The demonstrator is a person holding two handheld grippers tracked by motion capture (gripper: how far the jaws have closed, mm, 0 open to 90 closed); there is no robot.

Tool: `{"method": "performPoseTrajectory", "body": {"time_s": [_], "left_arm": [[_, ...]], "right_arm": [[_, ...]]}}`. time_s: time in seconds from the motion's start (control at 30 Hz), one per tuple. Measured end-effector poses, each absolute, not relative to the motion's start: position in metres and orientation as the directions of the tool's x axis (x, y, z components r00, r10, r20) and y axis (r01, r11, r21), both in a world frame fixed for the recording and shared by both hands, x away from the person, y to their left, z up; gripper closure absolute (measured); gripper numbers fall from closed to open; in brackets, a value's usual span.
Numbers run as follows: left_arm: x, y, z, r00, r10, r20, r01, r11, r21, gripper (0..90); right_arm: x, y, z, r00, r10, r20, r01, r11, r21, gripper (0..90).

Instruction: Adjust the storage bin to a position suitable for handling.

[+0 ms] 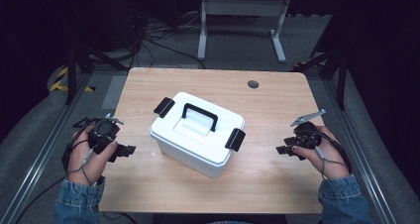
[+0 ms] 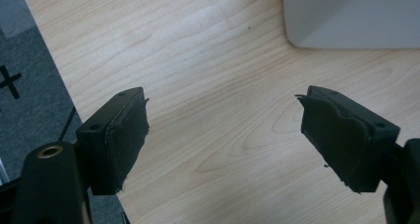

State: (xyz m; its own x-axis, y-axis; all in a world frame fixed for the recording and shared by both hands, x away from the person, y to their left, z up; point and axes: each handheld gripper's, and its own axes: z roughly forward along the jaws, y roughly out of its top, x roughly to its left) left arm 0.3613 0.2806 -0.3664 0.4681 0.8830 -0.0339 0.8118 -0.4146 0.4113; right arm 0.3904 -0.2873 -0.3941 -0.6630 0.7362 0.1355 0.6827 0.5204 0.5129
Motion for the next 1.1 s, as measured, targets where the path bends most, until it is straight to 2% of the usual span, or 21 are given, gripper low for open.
{"method": "performPoseTrajectory", "body": {"time_s": [0.67,1.1], "left_arm": [[0.373,0.278,-0.362,0.469,0.882,-0.051,0.815,-0.41,0.41,18.3],[0.393,0.275,-0.364,0.482,0.874,-0.065,0.822,-0.425,0.379,17.5]], "right_arm": [[0.386,-0.275,-0.377,-0.695,0.708,0.126,0.635,0.522,0.569,47.9],[0.391,-0.253,-0.341,-0.72,0.686,0.103,0.601,0.544,0.585,50.7]]}}
